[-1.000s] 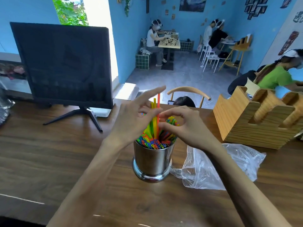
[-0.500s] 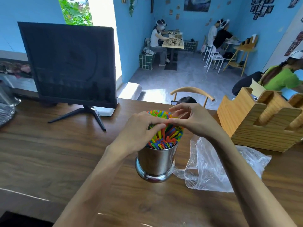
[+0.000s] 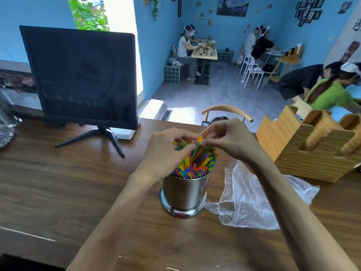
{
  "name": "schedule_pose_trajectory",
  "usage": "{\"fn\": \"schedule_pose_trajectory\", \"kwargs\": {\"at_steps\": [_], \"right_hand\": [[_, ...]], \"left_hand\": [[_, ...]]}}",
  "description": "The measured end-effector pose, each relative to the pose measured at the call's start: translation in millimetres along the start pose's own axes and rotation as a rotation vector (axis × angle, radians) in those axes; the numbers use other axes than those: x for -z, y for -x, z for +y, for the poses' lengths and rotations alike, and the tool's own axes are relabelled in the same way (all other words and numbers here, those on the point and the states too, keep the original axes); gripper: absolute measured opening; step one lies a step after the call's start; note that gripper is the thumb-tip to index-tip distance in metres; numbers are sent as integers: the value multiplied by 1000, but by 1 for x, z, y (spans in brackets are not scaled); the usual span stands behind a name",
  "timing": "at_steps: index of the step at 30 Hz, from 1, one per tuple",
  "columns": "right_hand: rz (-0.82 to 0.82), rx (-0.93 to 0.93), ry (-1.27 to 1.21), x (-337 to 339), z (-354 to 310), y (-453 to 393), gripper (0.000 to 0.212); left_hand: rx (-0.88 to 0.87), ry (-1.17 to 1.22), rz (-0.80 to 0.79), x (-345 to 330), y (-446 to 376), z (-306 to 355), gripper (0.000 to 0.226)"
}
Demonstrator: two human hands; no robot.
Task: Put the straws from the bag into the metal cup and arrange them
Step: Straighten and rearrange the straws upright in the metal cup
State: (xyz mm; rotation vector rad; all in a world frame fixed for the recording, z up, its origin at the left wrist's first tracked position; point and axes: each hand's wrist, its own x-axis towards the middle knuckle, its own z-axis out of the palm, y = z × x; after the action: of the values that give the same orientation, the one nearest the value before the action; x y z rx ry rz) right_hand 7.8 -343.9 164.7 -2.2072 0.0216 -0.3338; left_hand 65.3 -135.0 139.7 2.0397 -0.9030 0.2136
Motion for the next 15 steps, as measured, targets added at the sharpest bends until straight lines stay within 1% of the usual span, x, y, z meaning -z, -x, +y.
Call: {"fn": "schedule_pose_trajectory", "kwargs": {"at_steps": [5,7,11,15], "right_hand": [[133,164,-17,5,-20,1,12],[141,194,-63,9,-27,0,12],[99,217,-93,10,-36,-2,14],[181,253,-104,10,-43,-3,13]], "left_hand": [[-27,13,80,4,-8,8,32],[-19,12,74,3,-11,11,34],[8,42,56,-3,-17,7,21],[29,21,16,-3,-20,6,13]]}}
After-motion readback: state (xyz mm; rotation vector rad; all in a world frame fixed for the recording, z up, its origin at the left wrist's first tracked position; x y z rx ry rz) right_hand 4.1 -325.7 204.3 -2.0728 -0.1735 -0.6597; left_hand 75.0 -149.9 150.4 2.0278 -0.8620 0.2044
